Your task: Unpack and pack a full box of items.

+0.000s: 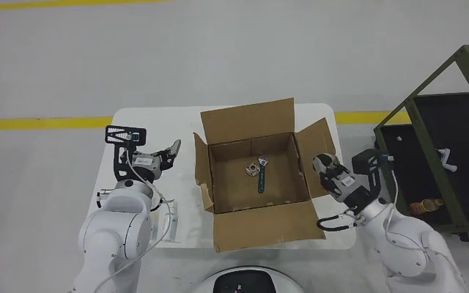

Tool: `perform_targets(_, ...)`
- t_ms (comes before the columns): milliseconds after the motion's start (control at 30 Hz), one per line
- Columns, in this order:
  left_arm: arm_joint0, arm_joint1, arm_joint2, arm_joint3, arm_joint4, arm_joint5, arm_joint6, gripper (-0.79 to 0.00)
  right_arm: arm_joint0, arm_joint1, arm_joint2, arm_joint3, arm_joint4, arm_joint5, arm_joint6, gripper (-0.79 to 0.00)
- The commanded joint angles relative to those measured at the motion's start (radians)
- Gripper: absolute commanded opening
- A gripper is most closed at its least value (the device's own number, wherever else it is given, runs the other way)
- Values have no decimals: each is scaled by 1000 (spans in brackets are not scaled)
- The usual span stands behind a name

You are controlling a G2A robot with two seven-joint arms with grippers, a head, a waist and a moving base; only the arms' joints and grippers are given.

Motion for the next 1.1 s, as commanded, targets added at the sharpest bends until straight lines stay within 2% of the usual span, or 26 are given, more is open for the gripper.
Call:
perform_targets(0, 0, 0, 0, 0, 0, 0, 0, 0, 64, -3, -57, 20, -28, 54, 53, -785)
perform_targets(133, 0, 0, 0, 0, 0, 0, 0, 0, 181, -11, -192, 127, -156, 121, 126, -785)
perform_targets(233, 0, 0, 0, 0, 0, 0, 0, 0, 242, -21, -259, 217, -204, 168, 115, -785)
perform_targets(767, 0, 0, 0, 0, 0, 0, 0, 0, 242, -21, -259, 217, -204, 168, 115, -785)
perform_targets(833, 0, 0, 0, 0, 0, 0, 0, 0, 249, -21, -282, 208, -256, 165, 122, -785)
perform_targets(1067, 0, 0, 0, 0, 0, 0, 0, 0, 348, -41, -419, 217, -413, 281, 240, -785)
